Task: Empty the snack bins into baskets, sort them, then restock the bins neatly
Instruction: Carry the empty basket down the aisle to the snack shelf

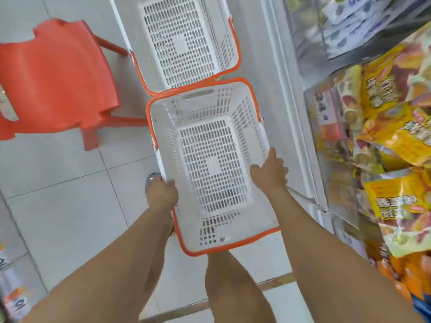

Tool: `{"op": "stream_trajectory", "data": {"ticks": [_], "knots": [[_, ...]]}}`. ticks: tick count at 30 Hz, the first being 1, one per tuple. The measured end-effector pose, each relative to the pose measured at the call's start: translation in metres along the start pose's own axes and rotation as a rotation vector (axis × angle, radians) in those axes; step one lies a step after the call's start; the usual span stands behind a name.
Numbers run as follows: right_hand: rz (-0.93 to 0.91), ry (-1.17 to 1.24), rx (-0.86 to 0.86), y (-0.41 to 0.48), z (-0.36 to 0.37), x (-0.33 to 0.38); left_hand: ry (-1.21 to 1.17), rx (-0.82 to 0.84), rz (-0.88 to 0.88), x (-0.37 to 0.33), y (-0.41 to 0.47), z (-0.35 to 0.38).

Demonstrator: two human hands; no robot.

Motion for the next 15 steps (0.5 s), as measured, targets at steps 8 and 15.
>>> {"op": "stream_trajectory", "data": {"ticks": [8, 15], "knots": [[-0.159, 0.068, -0.042, 0.069, 0.022, 0.051, -0.178, 0.131, -0.05, -0.009, 0.073, 0.055], [-0.216, -0.155, -0.149, 0.062, -0.005, 0.083, 0.041, 0.196, 0.023, -0.058, 0.078, 0.037]]}}
Point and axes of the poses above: each hand's wrist, its own y-axis towards the middle knuckle, its own z-axis out of the palm, x = y × z, the point moved 10 cm from there along y, towards the middle knuckle, and after that the axes turned 11 degrees about z, right-handed, at the moved point
